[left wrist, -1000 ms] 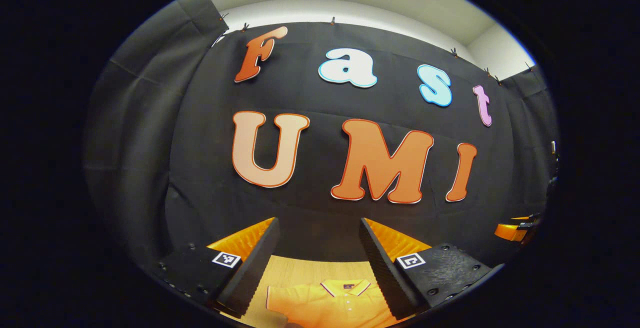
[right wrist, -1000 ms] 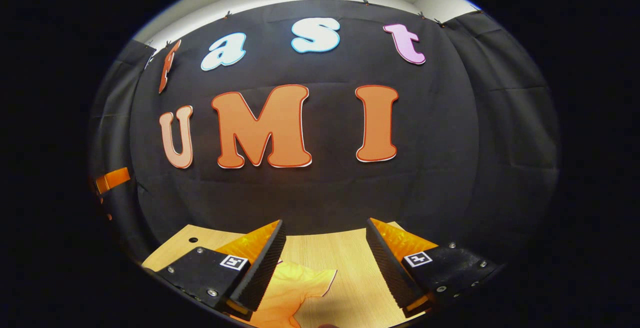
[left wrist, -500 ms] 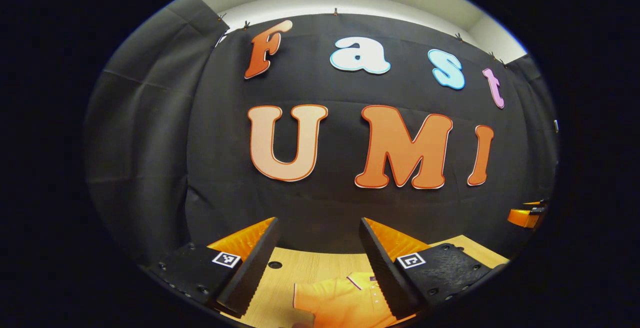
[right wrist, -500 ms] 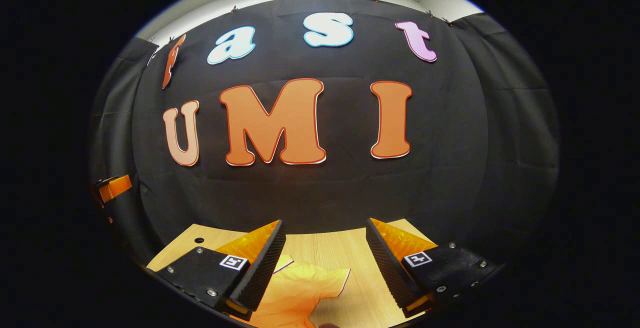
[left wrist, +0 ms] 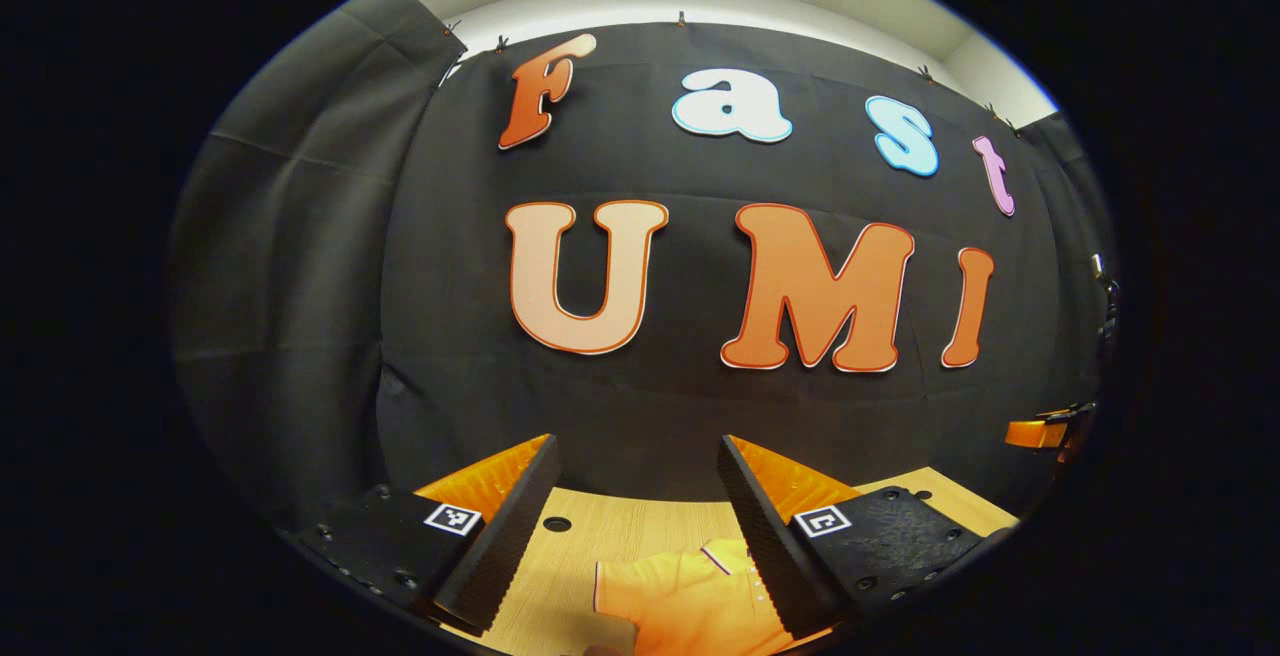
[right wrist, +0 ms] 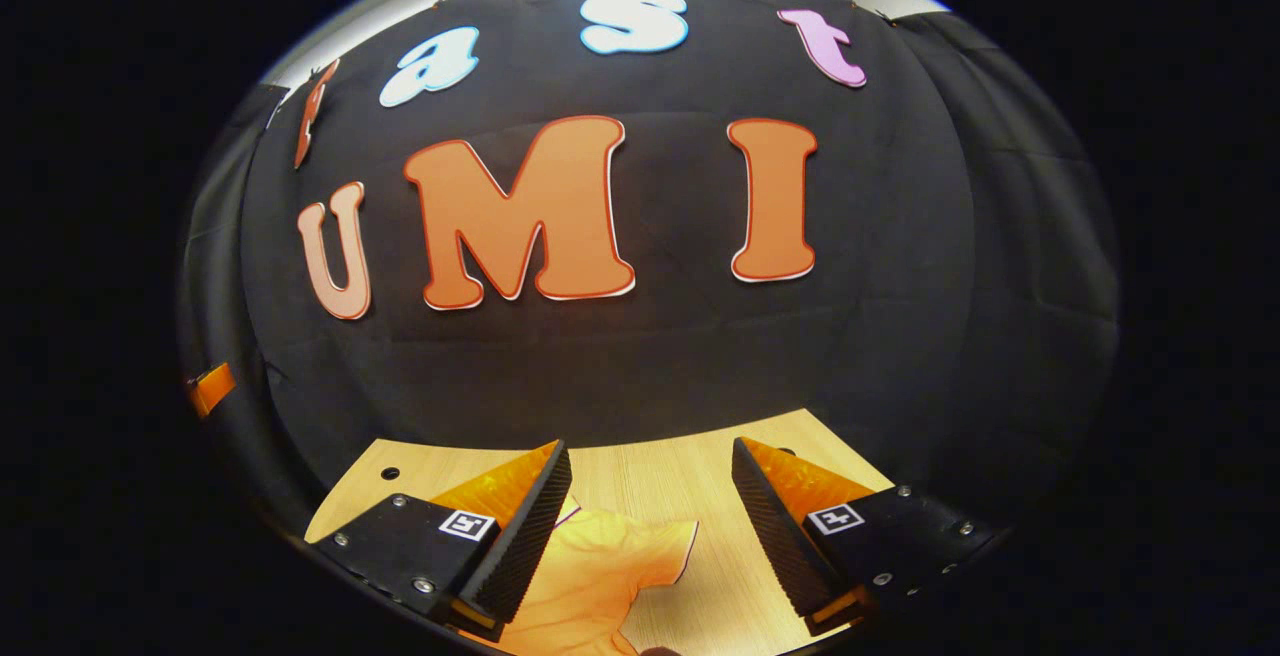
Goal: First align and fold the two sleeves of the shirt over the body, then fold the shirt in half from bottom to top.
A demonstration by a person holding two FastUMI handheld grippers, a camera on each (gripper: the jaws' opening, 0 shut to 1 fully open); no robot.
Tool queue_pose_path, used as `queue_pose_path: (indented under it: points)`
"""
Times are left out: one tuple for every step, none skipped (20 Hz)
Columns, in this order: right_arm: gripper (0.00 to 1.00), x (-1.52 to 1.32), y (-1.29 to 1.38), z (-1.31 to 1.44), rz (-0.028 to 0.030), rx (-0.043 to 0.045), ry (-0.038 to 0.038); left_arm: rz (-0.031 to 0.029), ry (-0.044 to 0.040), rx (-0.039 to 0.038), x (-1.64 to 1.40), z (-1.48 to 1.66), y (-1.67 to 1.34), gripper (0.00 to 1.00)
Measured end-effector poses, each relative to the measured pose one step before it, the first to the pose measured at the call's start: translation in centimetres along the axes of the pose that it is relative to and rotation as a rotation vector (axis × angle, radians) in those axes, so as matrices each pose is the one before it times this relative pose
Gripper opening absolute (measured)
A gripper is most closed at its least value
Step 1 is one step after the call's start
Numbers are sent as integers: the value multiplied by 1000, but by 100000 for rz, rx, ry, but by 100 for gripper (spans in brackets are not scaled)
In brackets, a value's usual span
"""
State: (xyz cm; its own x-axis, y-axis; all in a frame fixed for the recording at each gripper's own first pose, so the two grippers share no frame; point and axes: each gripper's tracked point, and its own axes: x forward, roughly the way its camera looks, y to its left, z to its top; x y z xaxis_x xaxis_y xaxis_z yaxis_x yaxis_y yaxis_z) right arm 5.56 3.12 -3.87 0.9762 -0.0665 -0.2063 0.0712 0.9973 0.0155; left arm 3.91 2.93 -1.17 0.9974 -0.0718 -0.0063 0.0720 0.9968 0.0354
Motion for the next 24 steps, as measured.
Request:
queue_pose_path:
  points:
    - [98,820,-389,-524,565,1825,4050,63,189,364,56,-157,147,98]
    - [98,875,-268,-540,-96,2060,3434,213,140,251,58,110,146,98]
    - [98,1277,-536,-247,-543,1434,2741,-1,72,170,61,62,90,98]
    - [98,1372,-447,-315,-1057,89,3096,317,-40,308,141,67,149,98]
    - [98,1181,-541,-603,-1835,-972,3731,406,-18,453,137,-135,162,98]
    - [98,1264,-452,-563,-1430,-2387,3190,304,-42,426,-21,1,176,98]
    - [98,1191,-432,-778,-643,-3086,4310,646,529,715,186,-210,287,98]
    - [98,1280,-165,-914,191,-1535,5274,1143,611,875,178,-111,459,98]
    - [98,1391,-83,-1033,88,-78,5726,767,433,171,119,-247,301,98]
    - [98,1412,-395,-690,-629,-409,4586,499,659,-501,134,-254,281,98]
    - [98,1155,-611,-436,-1042,-567,3779,554,698,-617,61,-391,398,98]
    - [98,1207,-273,-597,-1046,-83,3655,548,752,-458,80,-326,319,98]
    - [98,1310,-130,-671,-329,224,3369,1024,969,1,307,-399,358,98]
    - [98,1558,-57,-841,58,328,4600,943,1166,-71,144,-297,329,98]
    - [98,1480,-99,-1207,-22,254,6039,578,1019,-285,89,-366,185,98]
    - [99,1354,-125,-1161,-53,853,6193,116,444,-453,53,-20,130,98]
    - [99,1230,-46,-960,146,925,5517,70,364,-229,-67,-385,82,98]
    - [99,1198,94,-709,-40,688,4057,108,383,173,-61,-19,112,97]
    - [99,1029,-234,-613,-1250,922,3521,188,387,310,47,-266,104,98]
    - [99,1167,-93,-715,-1261,414,3279,28,465,257,3,-180,159,98]
    - [99,939,-4,-749,-803,9,2629,232,845,-109,37,-308,169,98]
    - [99,962,-171,-574,-1581,-152,2461,532,766,-645,45,-142,171,98]
    - [99,866,-106,-430,-967,-425,2280,146,525,-900,107,-266,24,98]
    - [99,769,-8,-559,-719,393,2366,148,585,-886,5,-108,55,98]
